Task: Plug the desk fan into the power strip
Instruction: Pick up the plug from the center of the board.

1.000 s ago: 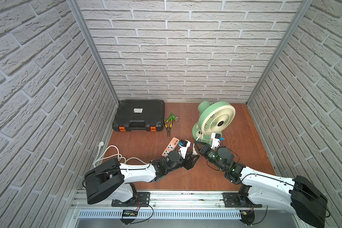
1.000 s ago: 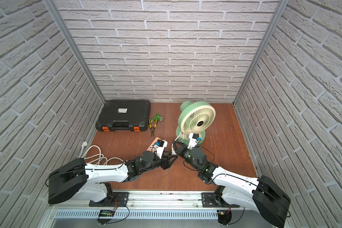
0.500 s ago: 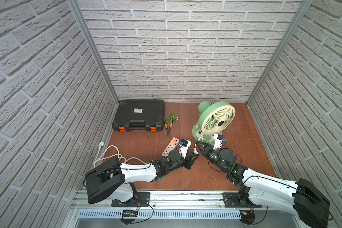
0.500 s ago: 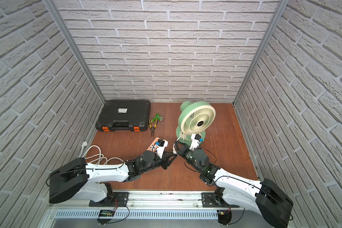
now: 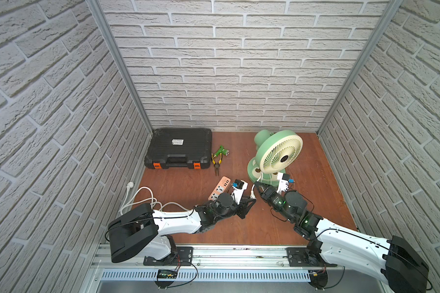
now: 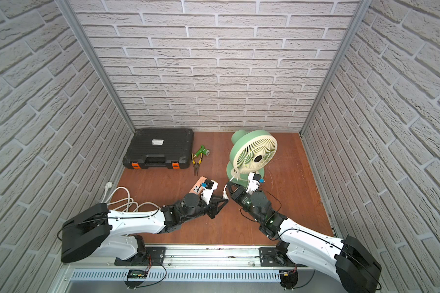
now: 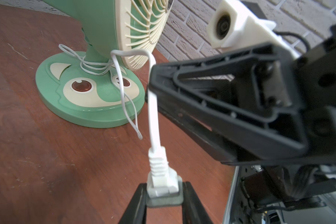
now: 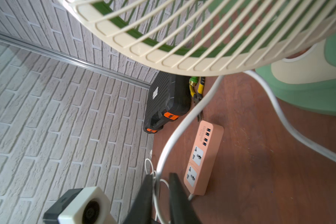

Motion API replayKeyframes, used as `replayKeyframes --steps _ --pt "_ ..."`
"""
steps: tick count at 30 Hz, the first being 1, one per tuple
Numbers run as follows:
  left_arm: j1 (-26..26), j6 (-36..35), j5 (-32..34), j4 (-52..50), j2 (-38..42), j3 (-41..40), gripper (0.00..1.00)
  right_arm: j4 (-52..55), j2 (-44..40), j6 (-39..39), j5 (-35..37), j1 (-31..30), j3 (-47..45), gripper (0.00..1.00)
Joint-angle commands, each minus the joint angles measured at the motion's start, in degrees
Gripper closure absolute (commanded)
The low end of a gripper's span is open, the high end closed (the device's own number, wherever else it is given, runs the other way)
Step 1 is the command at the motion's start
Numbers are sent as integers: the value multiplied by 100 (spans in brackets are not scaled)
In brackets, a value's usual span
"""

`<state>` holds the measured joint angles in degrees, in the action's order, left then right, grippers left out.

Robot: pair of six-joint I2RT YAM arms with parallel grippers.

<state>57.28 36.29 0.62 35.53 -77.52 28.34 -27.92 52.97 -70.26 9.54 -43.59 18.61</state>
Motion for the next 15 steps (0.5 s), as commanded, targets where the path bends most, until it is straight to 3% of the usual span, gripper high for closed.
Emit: replayKeyframes --steps 1,6,10,15 --pt "-5 -596 118 -453 466 300 98 1005 -222 475 -317 74 519 58" --pt "-63 -1351 53 -1558 1037 629 99 2992 -434 1363 -674 138 1426 33" --pt "-258 -1957 -563 -2706 1244 1128 100 4557 -272 2556 -1446 158 2484 35" --pt "-719 -2191 -1599 -3110 1402 1233 100 5220 -356 3265 -1857 157 2957 38"
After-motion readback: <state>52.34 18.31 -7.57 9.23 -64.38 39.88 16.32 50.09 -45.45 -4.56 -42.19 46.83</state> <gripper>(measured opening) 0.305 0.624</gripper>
